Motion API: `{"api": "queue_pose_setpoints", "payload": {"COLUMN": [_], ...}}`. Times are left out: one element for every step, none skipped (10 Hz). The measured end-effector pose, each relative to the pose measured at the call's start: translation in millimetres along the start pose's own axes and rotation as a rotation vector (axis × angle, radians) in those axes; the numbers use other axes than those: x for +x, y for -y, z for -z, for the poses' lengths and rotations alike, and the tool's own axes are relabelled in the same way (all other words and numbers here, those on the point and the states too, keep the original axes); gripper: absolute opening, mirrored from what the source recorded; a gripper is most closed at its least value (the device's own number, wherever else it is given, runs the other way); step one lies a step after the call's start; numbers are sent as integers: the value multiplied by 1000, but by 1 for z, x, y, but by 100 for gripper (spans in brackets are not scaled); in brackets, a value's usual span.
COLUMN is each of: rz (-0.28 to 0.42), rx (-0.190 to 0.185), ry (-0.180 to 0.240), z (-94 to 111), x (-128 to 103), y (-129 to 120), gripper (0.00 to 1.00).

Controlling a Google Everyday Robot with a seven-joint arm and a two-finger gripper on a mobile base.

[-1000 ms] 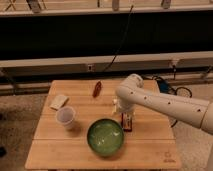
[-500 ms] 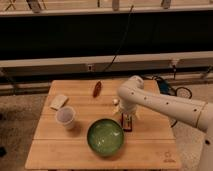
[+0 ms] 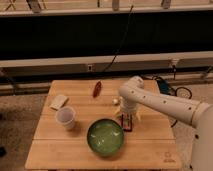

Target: Place the eraser in the ceramic cup

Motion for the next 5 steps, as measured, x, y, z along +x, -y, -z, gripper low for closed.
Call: {"api": "queue_pose_setpoints", "payload": {"rz": [-5, -15, -21, -25, -31], "rx": [-5, -16, -19, -18, -14], "ry": [1, 5, 8, 10, 15], "z": [-1, -3, -3, -3, -2], "x": [0, 1, 2, 2, 3], "y": [0, -1, -1, -1, -1], "gripper": [62, 50, 40, 32, 20]}}
